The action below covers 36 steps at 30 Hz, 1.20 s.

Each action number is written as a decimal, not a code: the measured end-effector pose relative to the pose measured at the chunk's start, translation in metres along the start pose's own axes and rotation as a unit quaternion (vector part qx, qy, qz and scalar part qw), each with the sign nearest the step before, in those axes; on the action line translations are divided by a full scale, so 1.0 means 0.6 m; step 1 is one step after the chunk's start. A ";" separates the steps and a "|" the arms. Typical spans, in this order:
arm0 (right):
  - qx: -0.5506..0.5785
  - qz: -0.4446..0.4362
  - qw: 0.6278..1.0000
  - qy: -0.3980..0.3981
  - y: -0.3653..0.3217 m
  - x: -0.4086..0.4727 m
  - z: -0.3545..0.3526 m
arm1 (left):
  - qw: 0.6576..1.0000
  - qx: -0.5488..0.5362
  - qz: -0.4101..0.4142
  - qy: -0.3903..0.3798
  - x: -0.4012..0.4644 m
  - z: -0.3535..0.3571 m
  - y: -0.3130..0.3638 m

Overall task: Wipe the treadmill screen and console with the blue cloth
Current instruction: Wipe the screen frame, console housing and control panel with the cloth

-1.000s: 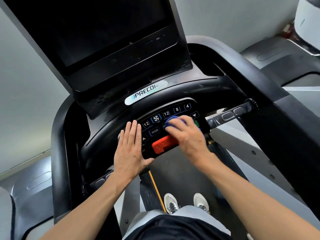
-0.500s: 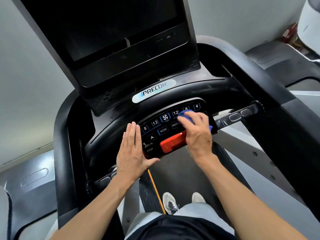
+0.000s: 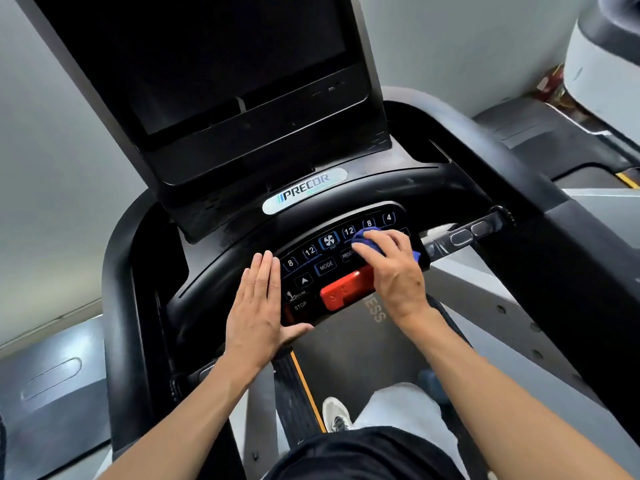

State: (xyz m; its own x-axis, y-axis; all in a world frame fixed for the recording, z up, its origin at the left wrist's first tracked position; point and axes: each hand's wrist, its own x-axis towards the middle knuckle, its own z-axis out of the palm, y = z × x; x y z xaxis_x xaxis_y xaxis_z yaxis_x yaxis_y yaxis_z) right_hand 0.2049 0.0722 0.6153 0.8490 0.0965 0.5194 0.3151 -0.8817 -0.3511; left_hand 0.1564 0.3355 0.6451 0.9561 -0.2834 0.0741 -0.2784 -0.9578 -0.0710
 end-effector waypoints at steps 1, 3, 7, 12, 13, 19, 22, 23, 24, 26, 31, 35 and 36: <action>0.004 0.041 0.999 0.003 0.023 0.005 -0.005 | 1.000 0.011 -0.001 -0.002 0.000 -0.001 0.002; 0.007 0.072 0.997 -0.001 0.046 0.005 -0.012 | 1.000 0.024 -0.001 -0.008 0.004 -0.005 0.008; 0.064 0.244 0.966 0.052 0.081 -0.034 -0.034 | 1.000 0.009 0.028 0.012 0.034 -0.024 0.051; 0.074 0.289 0.953 0.048 0.110 -0.058 -0.035 | 0.994 0.028 0.100 -0.017 0.138 -0.045 0.187; 0.065 0.253 0.965 0.032 0.117 -0.055 -0.029 | 0.994 0.040 0.101 -0.032 0.162 -0.043 0.219; 0.033 0.289 0.956 0.032 0.166 -0.014 -0.030 | 0.988 0.087 0.074 -0.099 0.235 -0.030 0.305; 0.044 0.277 0.960 0.001 0.116 -0.055 -0.031 | 0.988 0.103 0.069 -0.096 0.233 -0.027 0.313; 0.044 0.250 0.967 -0.006 0.118 -0.060 -0.035 | 0.986 0.111 0.068 -0.100 0.235 -0.027 0.315; 0.040 0.220 0.975 -0.013 0.135 -0.053 -0.040 | 0.985 0.117 0.069 -0.103 0.237 -0.026 0.316; 0.012 0.193 0.981 -0.030 0.187 -0.030 -0.042 | 0.983 0.124 0.070 -0.112 0.241 -0.025 0.317; 0.015 0.304 0.952 -0.018 0.157 -0.038 -0.055 | 0.981 0.136 0.065 -0.120 0.238 -0.026 0.323; 0.021 0.188 0.981 -0.050 0.170 -0.026 -0.047 | 0.983 0.135 0.064 -0.104 0.243 -0.025 0.323; 0.023 0.212 0.976 -0.041 0.179 -0.021 -0.048 | 0.983 0.136 0.066 -0.106 0.243 -0.025 0.322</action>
State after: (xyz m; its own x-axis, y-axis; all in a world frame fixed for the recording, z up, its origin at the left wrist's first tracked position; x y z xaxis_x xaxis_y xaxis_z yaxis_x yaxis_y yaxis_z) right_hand 0.2158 -0.0371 0.5932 0.9380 -0.2343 0.2555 -0.0552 -0.8285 -0.5573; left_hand 0.2406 0.1085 0.6569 0.9186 -0.3612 -0.1604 -0.3948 -0.8572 -0.3307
